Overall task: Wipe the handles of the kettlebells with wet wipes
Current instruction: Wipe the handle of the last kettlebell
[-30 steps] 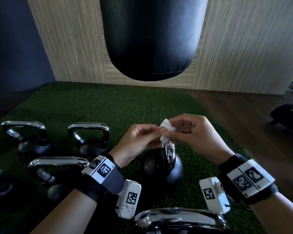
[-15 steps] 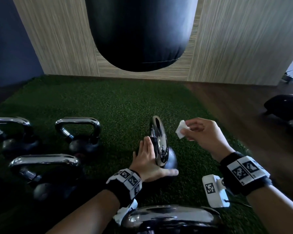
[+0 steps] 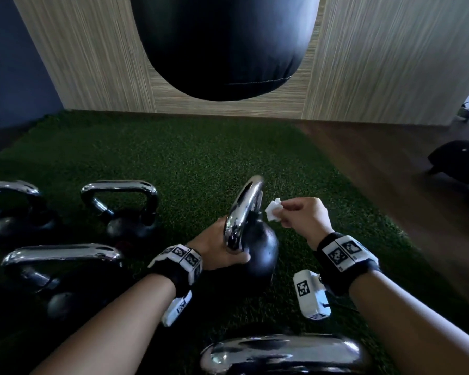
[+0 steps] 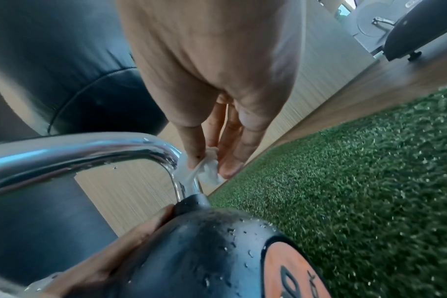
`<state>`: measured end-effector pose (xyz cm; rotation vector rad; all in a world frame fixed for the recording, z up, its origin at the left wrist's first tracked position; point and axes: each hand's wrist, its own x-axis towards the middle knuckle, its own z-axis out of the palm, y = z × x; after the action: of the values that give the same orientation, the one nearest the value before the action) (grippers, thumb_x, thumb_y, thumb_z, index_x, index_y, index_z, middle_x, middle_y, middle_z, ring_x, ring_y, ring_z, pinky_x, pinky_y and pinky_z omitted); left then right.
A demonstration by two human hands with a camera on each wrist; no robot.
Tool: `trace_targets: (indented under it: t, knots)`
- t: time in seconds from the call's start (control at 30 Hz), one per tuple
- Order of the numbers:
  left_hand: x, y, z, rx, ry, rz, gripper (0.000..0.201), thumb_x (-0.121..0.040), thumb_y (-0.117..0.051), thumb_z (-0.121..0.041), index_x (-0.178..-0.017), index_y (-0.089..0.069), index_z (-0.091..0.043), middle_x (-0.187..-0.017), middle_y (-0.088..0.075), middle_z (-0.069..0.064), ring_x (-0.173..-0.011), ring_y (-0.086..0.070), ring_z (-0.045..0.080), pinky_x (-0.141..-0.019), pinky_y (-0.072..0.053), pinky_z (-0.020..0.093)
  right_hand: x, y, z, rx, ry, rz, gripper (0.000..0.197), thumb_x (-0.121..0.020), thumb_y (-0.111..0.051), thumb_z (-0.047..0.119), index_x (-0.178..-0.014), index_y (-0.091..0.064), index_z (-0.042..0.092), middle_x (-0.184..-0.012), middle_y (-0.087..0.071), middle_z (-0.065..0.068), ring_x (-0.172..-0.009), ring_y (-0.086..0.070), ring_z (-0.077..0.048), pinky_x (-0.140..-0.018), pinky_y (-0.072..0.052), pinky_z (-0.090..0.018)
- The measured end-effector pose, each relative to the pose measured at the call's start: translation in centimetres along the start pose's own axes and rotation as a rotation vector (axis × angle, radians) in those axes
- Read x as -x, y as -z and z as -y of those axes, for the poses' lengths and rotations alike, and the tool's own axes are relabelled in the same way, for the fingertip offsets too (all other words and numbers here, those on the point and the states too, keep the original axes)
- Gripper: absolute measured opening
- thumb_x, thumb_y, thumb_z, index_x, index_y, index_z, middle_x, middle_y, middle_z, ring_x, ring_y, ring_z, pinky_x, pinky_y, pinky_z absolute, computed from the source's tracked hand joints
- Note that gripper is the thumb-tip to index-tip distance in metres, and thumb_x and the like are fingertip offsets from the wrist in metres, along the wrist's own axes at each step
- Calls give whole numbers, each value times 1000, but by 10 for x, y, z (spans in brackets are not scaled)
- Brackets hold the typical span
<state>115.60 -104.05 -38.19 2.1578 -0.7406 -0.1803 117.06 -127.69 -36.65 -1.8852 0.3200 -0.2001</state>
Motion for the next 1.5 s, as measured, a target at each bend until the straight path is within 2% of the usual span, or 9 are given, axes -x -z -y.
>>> trace_targets:
  t: [0.13, 0.23, 0.47, 0.7, 1.0, 1.13, 1.3, 1.4, 1.5]
  knots:
    - [5, -4, 3, 44, -82, -20, 88, -65, -98, -17, -125, -41, -45, -122, -54, -29, -112, -49, -29, -95, -32, -5, -6, -26, -2, -73, -36, 36, 17, -76, -90, 12, -90, -80, 14, -83, -79, -7, -66, -74, -15, -74, -66, -36]
    - [4, -7, 6, 17, -74, -35, 99, -57, -102, -23, -126, -38, -55, -132, -43, -37, -122, -39, -31, -103, -27, -4, -9, -37, -9, -23, -49, 5, 12, -75, -92, 17, -77, -80, 17, -76, -79, -7, -62, -70, -15, -79, -65, -45]
    - [4, -10, 13, 10, 69, -27, 92, -58, -102, -32, -113, -33, -58, -124, -41, -37, -110, -35, -40, -103, -30, -4, -19, -28, 14, -34, 158, -117, 12, -78, -89, 19, -85, -79, 18, -72, -77, 0, -58, -70, -8, -57, -55, -17]
    - [4, -11, 21, 51, 152, -15, 93, -59, -101, -33, -114, -30, -58, -123, -40, -37, -102, -34, -43, -94, -29, -9, -25, -18, 17, -2, 218, -25, 15, -74, -91, 16, -81, -78, 21, -76, -78, -3, -61, -72, -14, -64, -62, -36]
    - [3, -11, 21, -65, 167, -23, 113, -51, -99, -54, -135, -23, -52, -142, -45, -17, -131, -48, 2, -118, -38, 27, 25, -6, 35, 203, 811, -80, 19, -76, -87, 5, -93, -83, 12, -90, -77, 1, -79, -73, -7, -73, -58, -17]
    - [5, -6, 14, -150, 179, -6, 110, -54, -97, -55, -146, -38, -40, -130, -46, -30, -124, -46, -7, -111, -36, 16, 16, -2, 44, 229, 727, -73, 19, -77, -87, 7, -95, -83, 16, -89, -76, 4, -74, -70, -6, -70, -60, -26]
    - [5, -3, 8, -251, 152, 30, 107, -58, -92, -61, -148, -38, -39, -125, -44, -29, -114, -43, -9, -100, -31, 9, 55, -1, 50, 251, 889, 96, 19, -75, -88, 8, -92, -84, 18, -85, -73, 6, -72, -65, -1, -67, -47, -9]
    - [5, -3, 13, -232, 92, 31, 106, -57, -88, -71, -147, -37, -50, -138, -41, -34, -112, -38, -31, -101, -30, 1, 71, -5, 48, 213, 863, 227, 16, -71, -92, 10, -84, -83, 15, -79, -70, 11, -69, -63, 3, -67, -43, -6]
    - [5, -4, 14, -223, 90, 30, 102, -58, -83, -77, -145, -36, -56, -140, -35, -38, -116, -22, -41, -94, -18, -9, 68, -6, 47, 69, 636, 295, 17, -70, -92, 7, -79, -80, 16, -76, -76, 6, -71, -73, -5, -70, -59, -21]
